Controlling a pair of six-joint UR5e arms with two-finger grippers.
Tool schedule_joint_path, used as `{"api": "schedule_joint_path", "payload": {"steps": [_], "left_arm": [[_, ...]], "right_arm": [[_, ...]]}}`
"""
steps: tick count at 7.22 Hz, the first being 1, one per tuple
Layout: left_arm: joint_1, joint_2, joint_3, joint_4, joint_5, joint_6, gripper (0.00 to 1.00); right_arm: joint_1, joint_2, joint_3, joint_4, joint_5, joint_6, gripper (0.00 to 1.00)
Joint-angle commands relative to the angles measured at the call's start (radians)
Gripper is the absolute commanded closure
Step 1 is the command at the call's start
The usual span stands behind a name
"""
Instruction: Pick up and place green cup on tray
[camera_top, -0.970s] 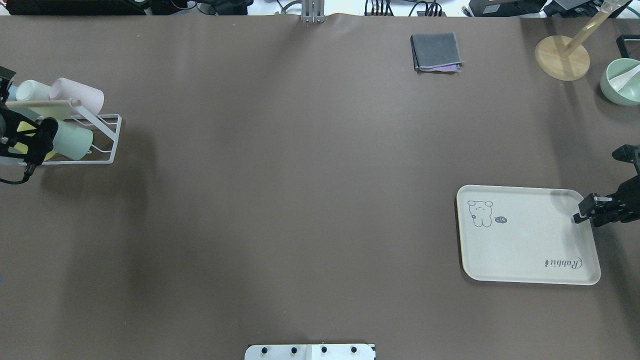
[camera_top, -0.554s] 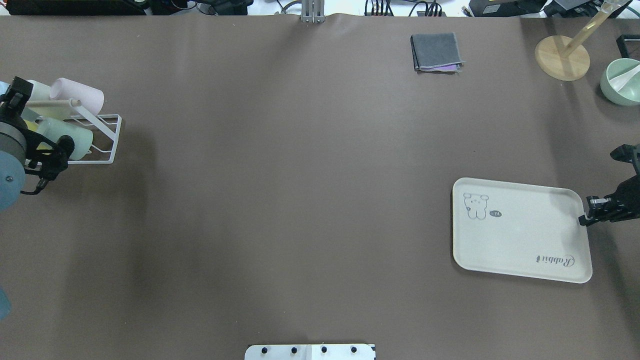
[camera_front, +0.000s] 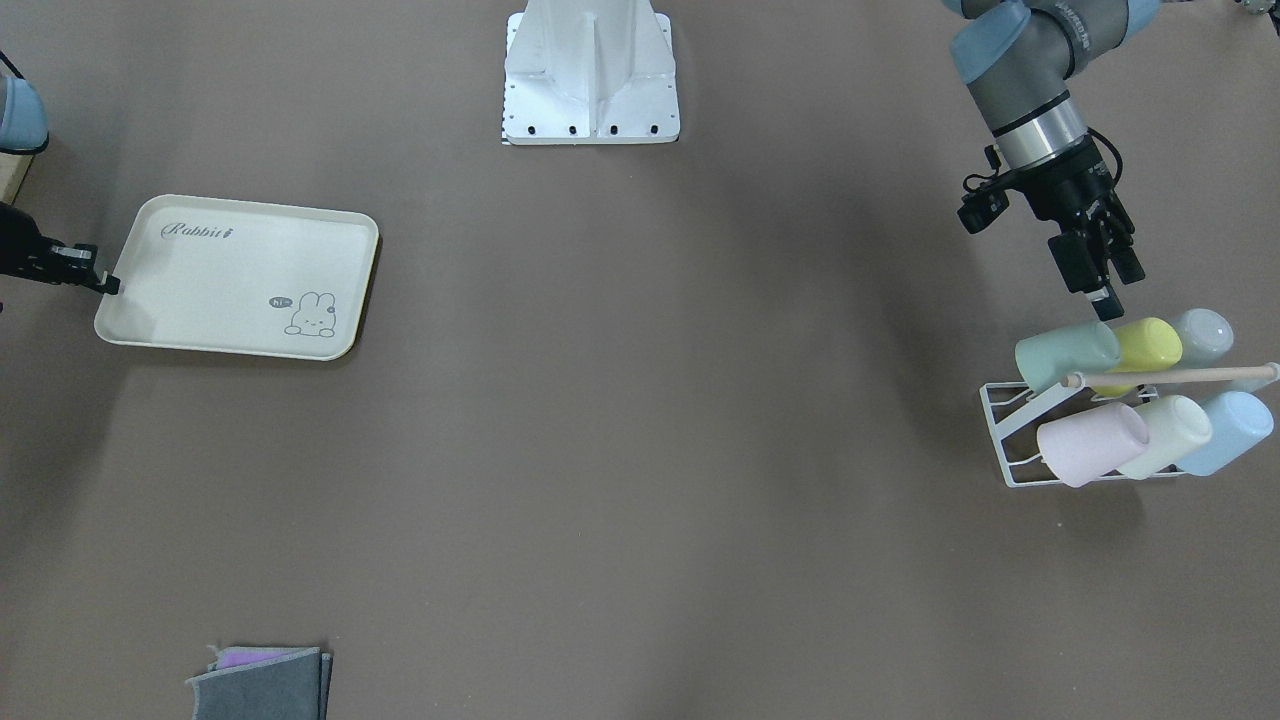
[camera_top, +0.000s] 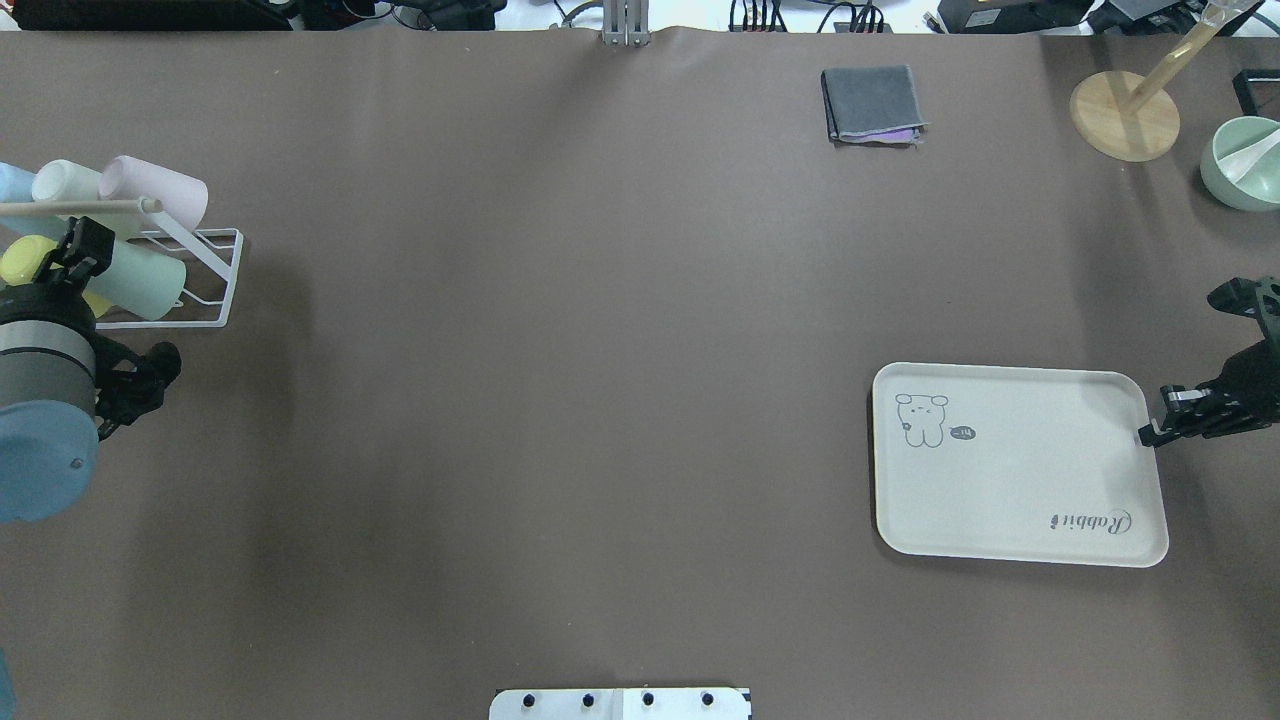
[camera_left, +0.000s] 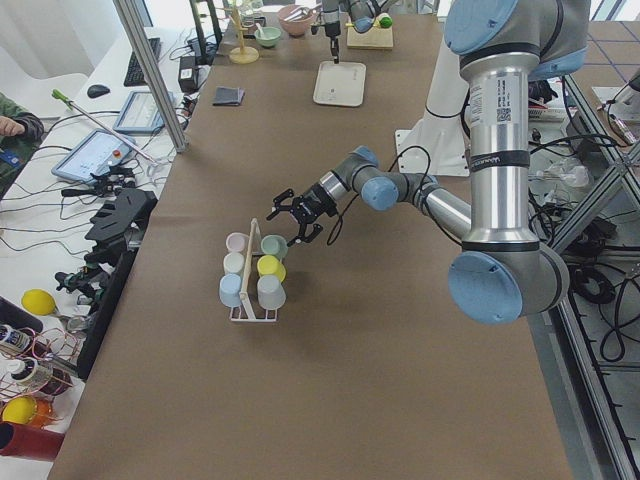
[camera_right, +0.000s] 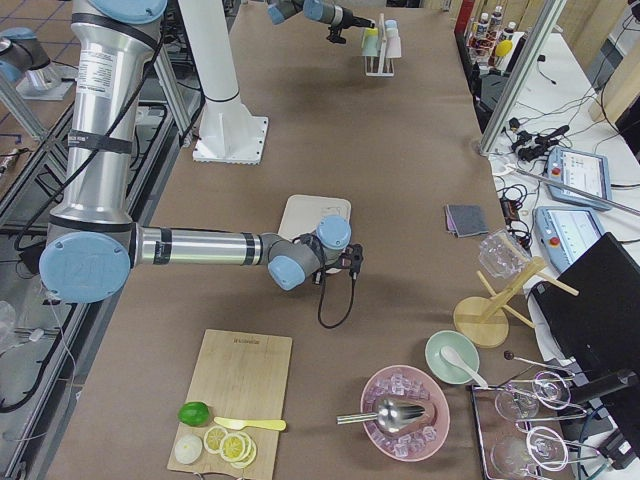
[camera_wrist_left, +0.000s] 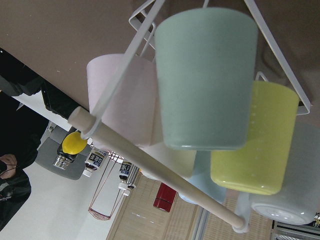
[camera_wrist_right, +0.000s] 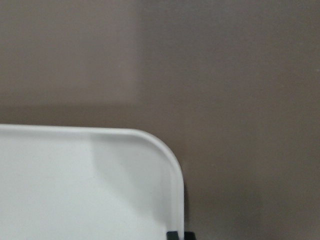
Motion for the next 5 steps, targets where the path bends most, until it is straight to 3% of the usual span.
{"api": "schedule_joint_path", "payload": {"steps": [1,3,5], "left_arm": [[0.067,0.051,0.002,-0.002,0.060,-0.001,0.02],[0.128,0.066,0.008,0.001,0.109,0.001,0.02],[0.140,0.064,0.014,-0.004,0.147,0.001,0.02]], "right_arm": [[-0.002,0.112,-0.002,-0.013,0.042,0.018,1.00],[-0.002,0.258,-0.069,-0.031,0.050,0.036,1.00],[-0.054,0.477,-0.218,-0.033,0.048,0.070,1.00]]}}
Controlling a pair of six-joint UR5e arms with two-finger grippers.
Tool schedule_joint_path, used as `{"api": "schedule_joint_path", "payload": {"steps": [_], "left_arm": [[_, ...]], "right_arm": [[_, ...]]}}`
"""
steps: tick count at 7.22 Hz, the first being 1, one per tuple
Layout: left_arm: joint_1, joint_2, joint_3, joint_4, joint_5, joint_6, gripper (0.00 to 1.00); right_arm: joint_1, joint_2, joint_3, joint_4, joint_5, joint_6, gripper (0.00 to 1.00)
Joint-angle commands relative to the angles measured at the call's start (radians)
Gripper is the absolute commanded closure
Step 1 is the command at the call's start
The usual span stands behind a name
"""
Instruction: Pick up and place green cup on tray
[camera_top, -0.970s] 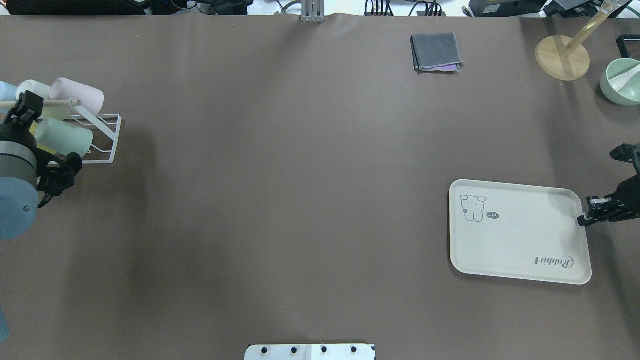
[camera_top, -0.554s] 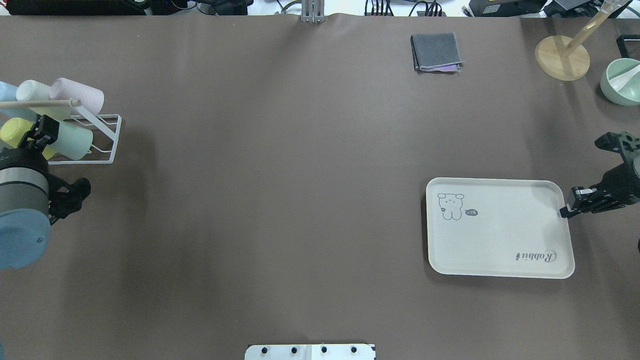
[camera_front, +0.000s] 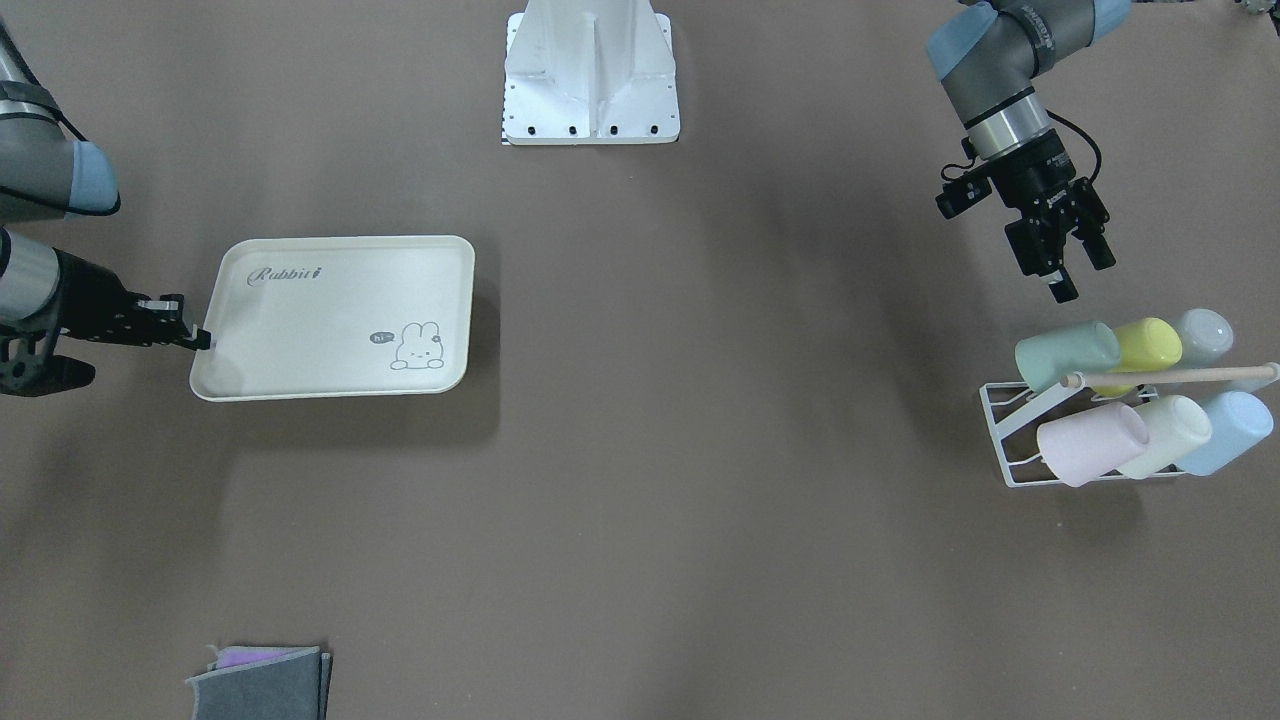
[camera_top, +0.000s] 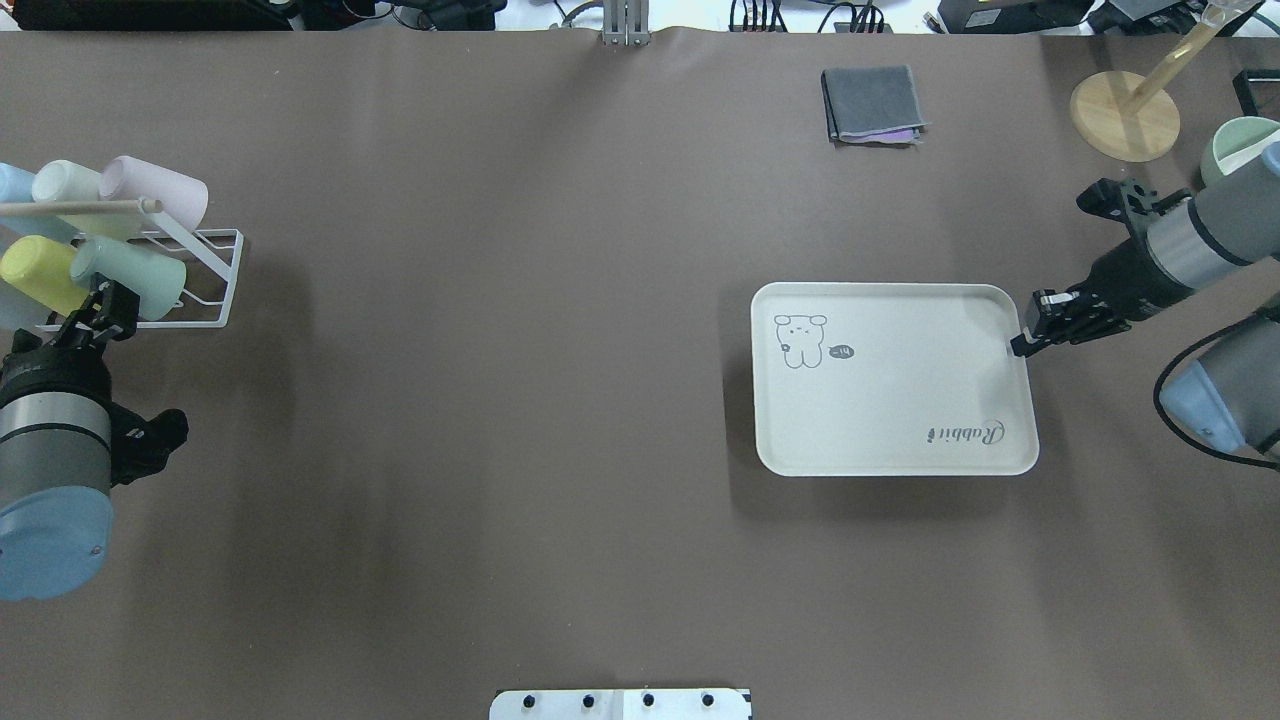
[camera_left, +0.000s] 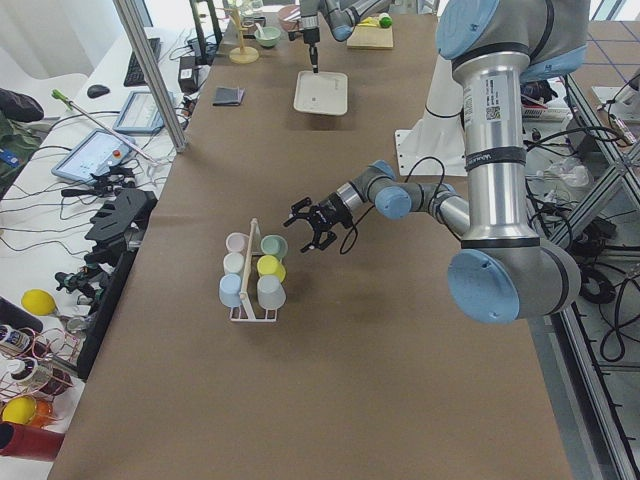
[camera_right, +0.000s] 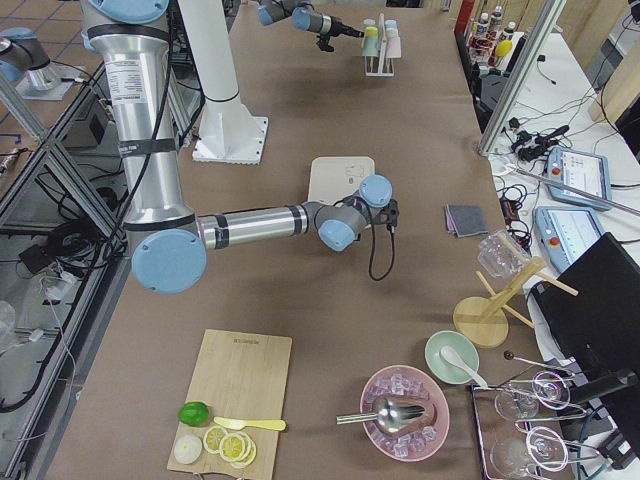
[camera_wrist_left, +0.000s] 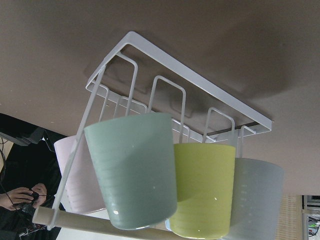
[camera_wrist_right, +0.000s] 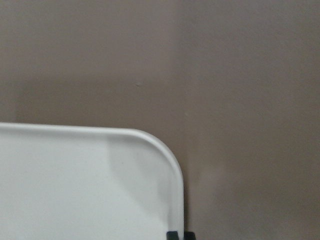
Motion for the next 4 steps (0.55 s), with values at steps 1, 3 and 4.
{"api": "schedule_joint_path", "payload": {"steps": [1,3,4], "left_arm": [[0.013,-0.004,0.023,-0.015,0.044,-0.001,0.02],[0.013,-0.047,0.122,-0.190,0.085,-0.001,0.02],[0.013,-0.064,0.164,-0.261,0.110,0.008,0.02]], "right_arm": [[-0.057,0.220,-0.159,-0.002,-0.001,0.038,1.00],[-0.123,0.280,-0.197,-0.003,-0.006,0.061,1.00],[-0.160,0.305,-0.200,-0.003,-0.012,0.132,1.00]]}}
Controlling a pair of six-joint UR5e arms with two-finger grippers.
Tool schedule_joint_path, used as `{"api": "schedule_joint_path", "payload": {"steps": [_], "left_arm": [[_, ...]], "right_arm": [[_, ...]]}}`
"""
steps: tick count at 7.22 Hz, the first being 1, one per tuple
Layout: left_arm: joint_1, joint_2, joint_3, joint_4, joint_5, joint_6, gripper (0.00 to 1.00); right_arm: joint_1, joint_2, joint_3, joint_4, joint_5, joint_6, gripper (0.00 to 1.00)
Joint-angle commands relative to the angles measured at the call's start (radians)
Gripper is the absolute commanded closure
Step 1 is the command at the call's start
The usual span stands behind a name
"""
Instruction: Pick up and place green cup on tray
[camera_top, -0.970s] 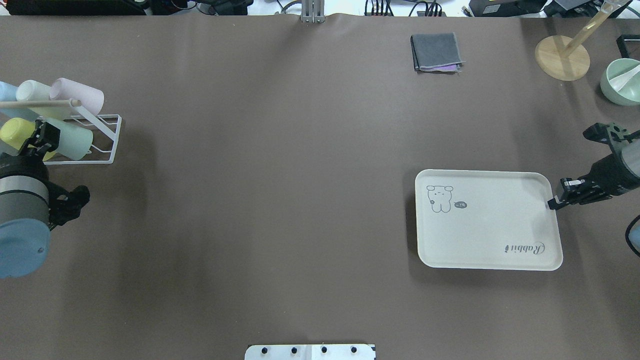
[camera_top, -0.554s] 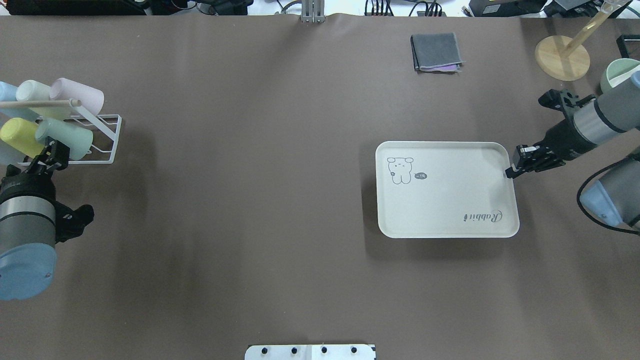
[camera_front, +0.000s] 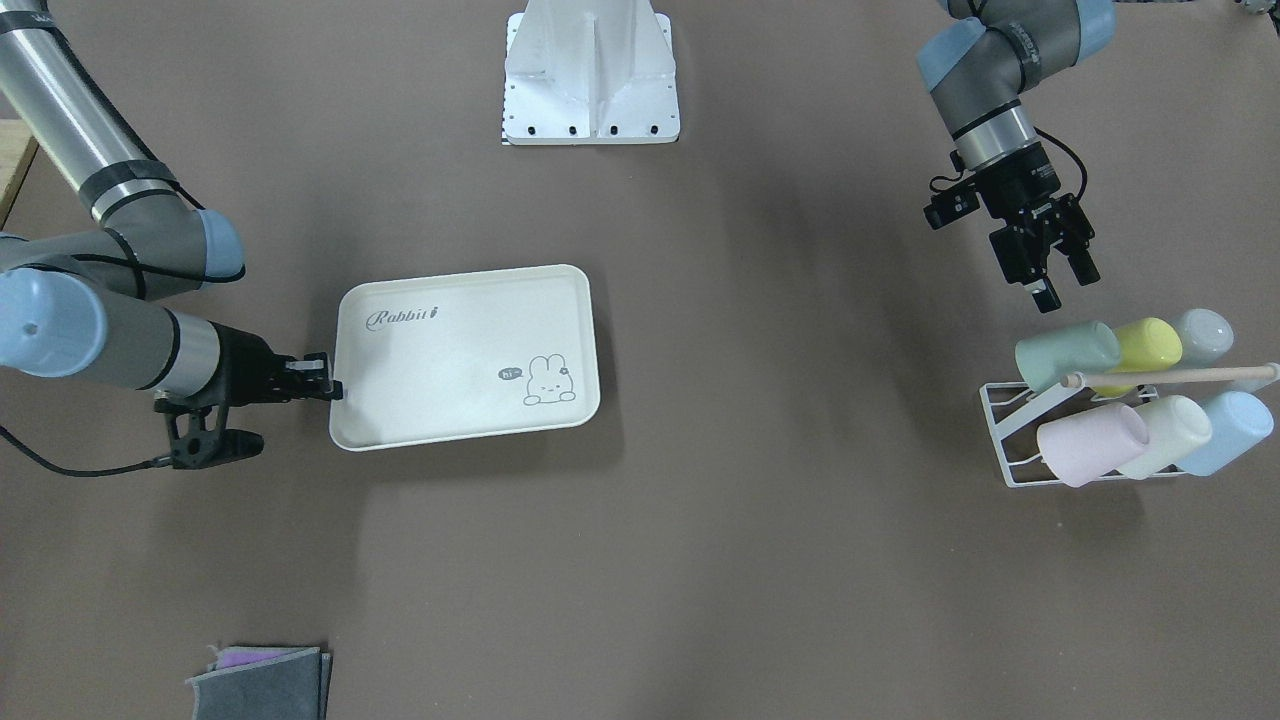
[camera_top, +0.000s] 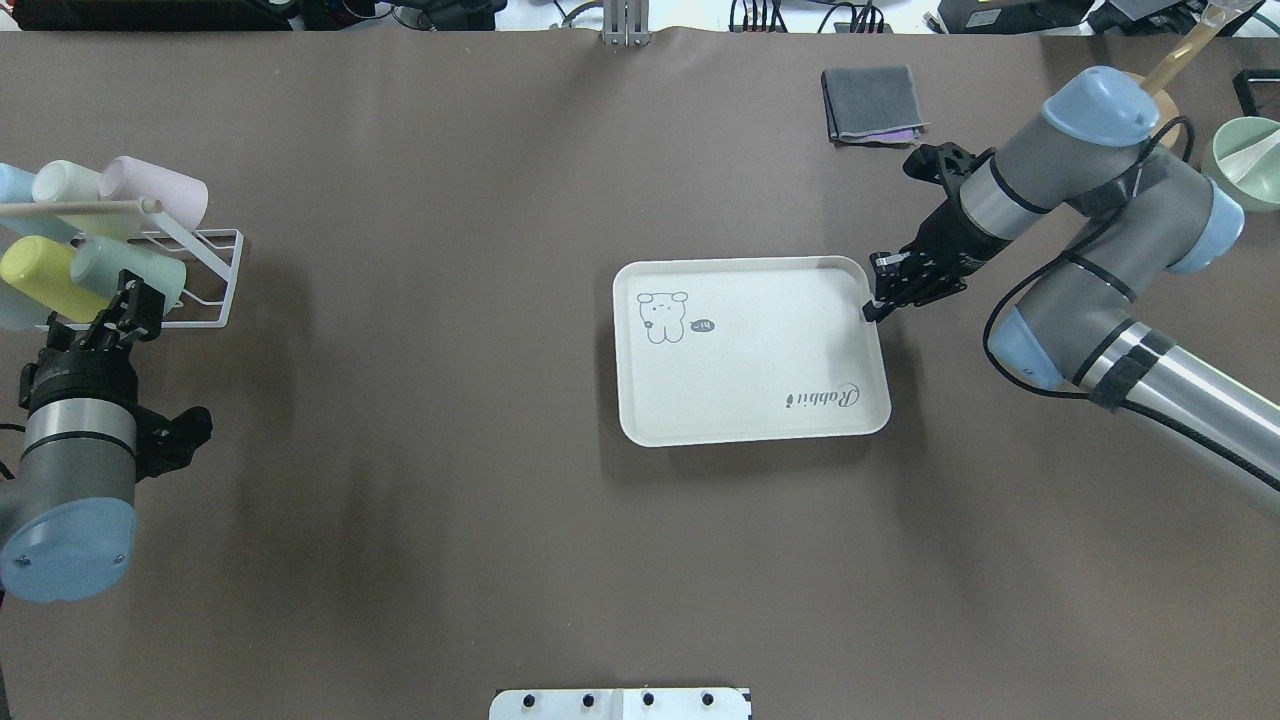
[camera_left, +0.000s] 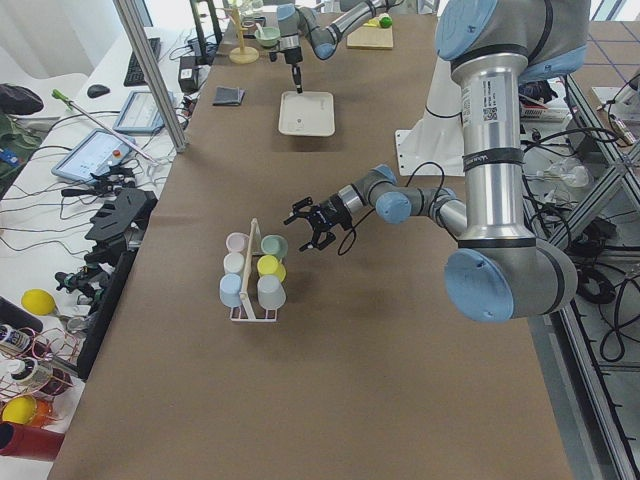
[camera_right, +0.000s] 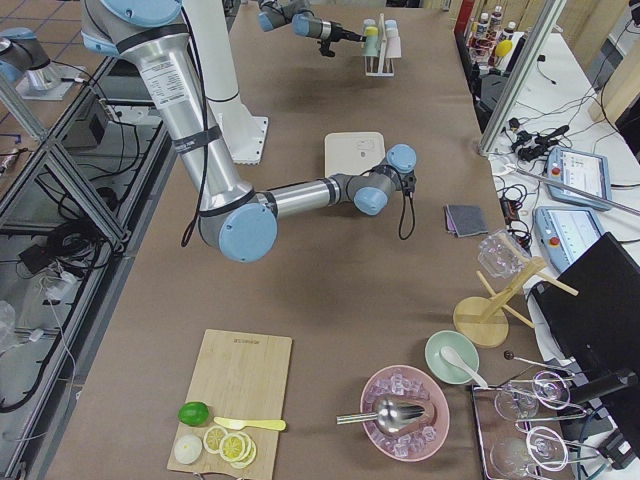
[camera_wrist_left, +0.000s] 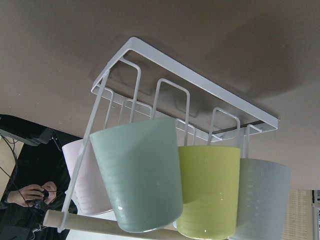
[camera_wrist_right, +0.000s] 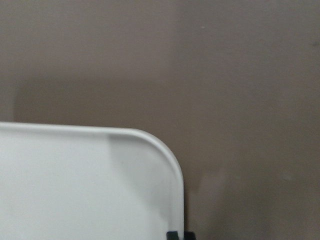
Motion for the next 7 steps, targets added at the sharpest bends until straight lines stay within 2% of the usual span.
{"api": "schedule_joint_path", "payload": {"steps": [1,3,4,7], "left_arm": [[0.000,-0.024,0.059,-0.107,0.029,0.010,0.02],[-0.007,-0.021,0.100,-0.188,0.029,0.015,0.02],[-0.010,-0.024,0.128,-0.219,0.028,0.017,0.03],[-0.032,-0.036,0.148,-0.222,0.023,0.014,0.03]], "right_arm": [[-0.076,0.065,-0.011,-0.004,-0.031,0.115,1.00],[-0.114,0.105,-0.011,-0.005,-0.051,0.222,1.00],[-0.119,0.130,-0.010,-0.045,-0.074,0.227,1.00],[-0.153,0.136,0.014,-0.059,-0.086,0.233,1.00]]}}
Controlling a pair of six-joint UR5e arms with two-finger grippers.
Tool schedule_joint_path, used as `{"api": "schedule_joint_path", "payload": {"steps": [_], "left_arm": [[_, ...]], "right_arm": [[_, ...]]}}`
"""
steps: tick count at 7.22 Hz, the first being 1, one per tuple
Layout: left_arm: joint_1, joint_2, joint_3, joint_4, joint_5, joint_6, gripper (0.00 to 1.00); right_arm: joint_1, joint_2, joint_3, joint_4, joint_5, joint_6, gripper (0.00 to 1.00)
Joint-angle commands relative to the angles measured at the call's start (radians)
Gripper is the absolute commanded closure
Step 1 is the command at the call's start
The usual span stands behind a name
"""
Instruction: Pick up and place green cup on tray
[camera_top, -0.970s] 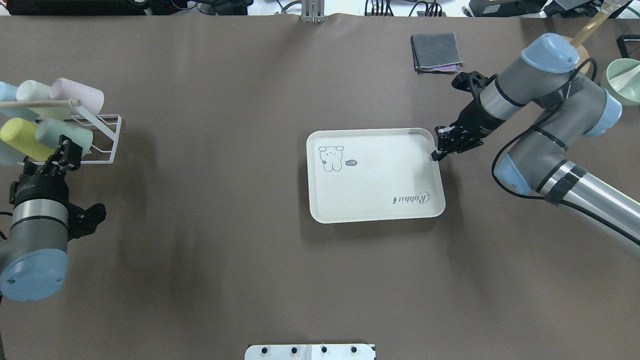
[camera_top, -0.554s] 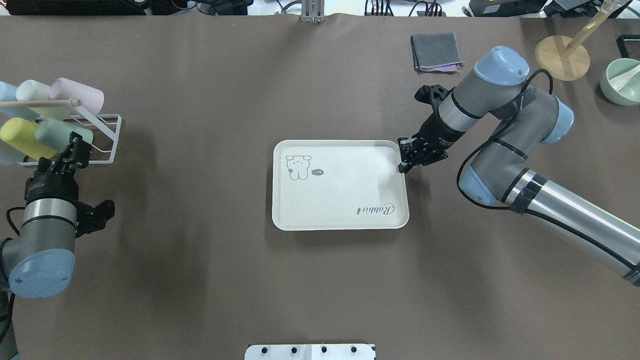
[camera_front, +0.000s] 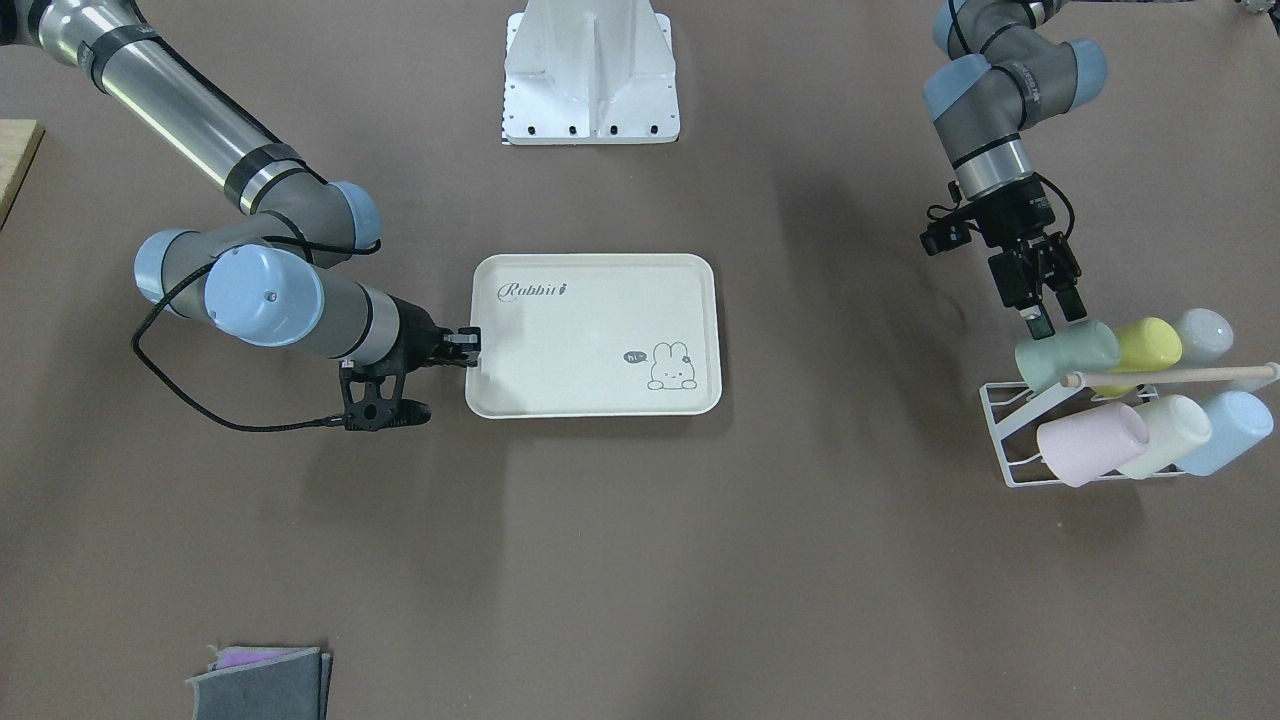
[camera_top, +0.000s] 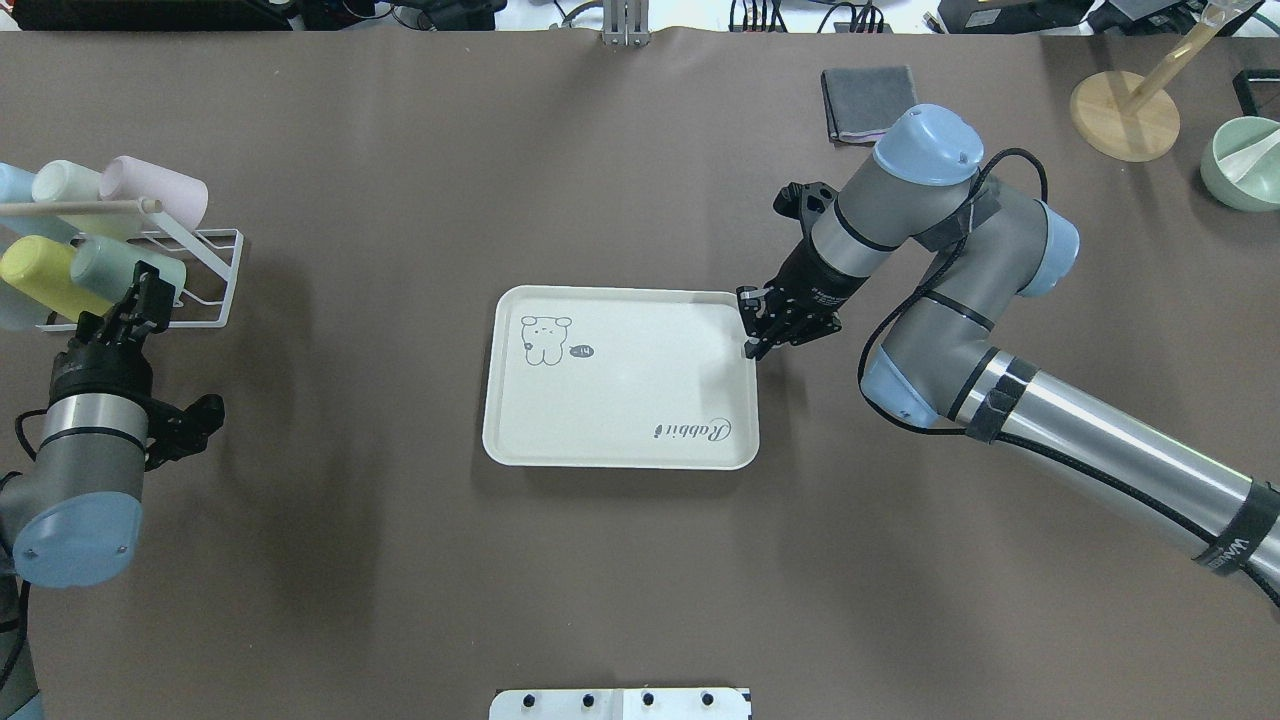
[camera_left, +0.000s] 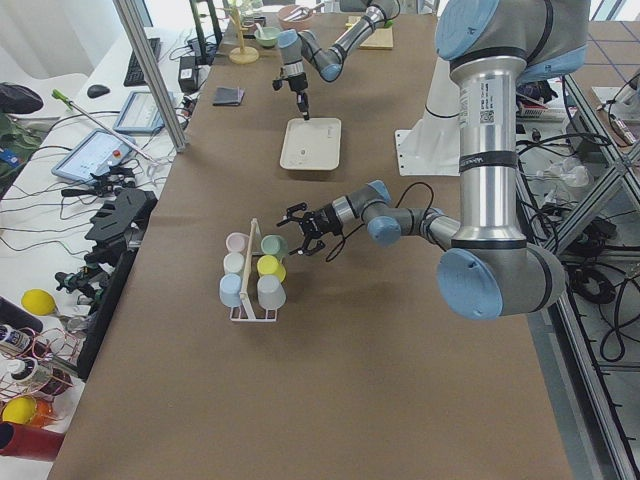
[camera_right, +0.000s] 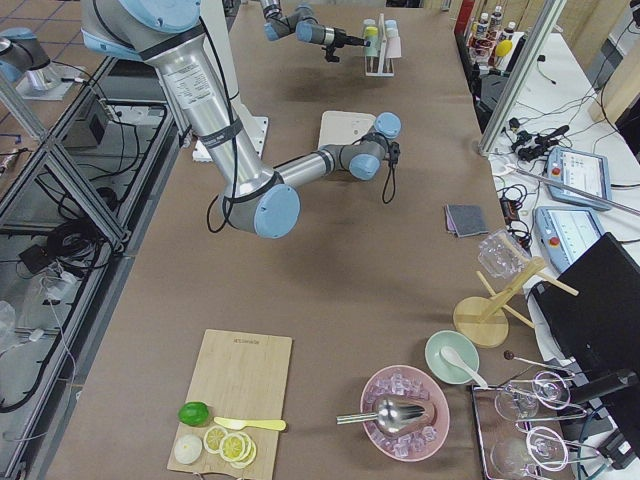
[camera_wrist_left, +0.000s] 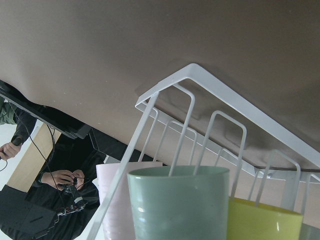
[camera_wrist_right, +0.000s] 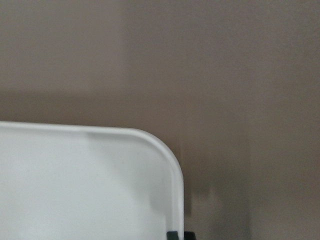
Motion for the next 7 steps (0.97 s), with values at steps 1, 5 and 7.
{"api": "schedule_joint_path", "payload": {"steps": [1,5,7], "left_arm": [[-0.028,-0.045,0.040,-0.003,-0.007,0.015,0.03],[-0.056,-0.101,0.127,-0.047,-0.008,0.019,0.03],[-0.056,-0.114,0.170,-0.119,-0.007,0.062,0.05]], "right_arm": [[-0.022,0.002,0.018,-0.002,-0.014,0.003,1.00],[-0.078,-0.038,0.083,-0.001,-0.034,0.000,1.00],[-0.100,-0.046,0.083,-0.002,-0.044,-0.005,1.00]]}}
